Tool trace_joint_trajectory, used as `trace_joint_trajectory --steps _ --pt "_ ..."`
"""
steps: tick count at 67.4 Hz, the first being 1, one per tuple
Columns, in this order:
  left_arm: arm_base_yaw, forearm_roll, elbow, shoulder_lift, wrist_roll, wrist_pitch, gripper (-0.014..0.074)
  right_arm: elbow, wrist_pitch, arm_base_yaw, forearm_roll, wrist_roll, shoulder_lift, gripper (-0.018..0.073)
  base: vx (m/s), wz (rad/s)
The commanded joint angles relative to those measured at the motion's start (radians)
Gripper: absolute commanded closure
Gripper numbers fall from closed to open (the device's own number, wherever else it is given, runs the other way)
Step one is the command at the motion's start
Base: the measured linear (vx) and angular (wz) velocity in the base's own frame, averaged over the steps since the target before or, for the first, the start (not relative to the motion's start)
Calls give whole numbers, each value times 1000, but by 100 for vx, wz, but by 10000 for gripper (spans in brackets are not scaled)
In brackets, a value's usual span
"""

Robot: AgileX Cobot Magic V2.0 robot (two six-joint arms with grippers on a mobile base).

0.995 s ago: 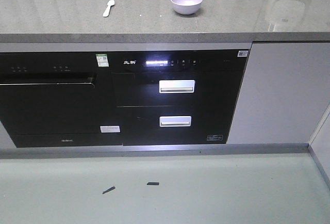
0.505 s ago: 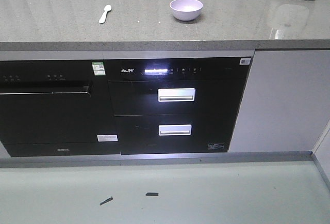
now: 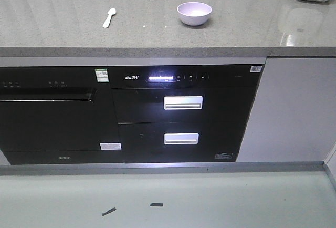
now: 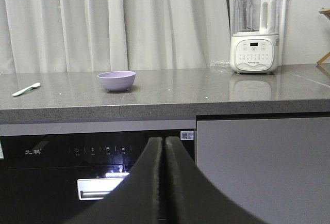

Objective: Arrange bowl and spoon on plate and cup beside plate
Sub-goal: 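Approach the counter edge in front of the lavender bowl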

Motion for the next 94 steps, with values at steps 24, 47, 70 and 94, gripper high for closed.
trace_joint_trajectory --steps 24,47,70,94 --pt "0 -8 21 -14 0 -80 602 8 -76 2 -5 -5 -9 564 7 1" --pt "0 -8 21 -14 0 -80 602 8 -76 2 -5 -5 -9 564 7 1" --pt "0 -8 21 -14 0 -80 602 8 -76 2 -5 -5 -9 564 7 0" --pt "0 -8 21 -14 0 -80 602 8 -76 2 -5 -5 -9 564 6 0"
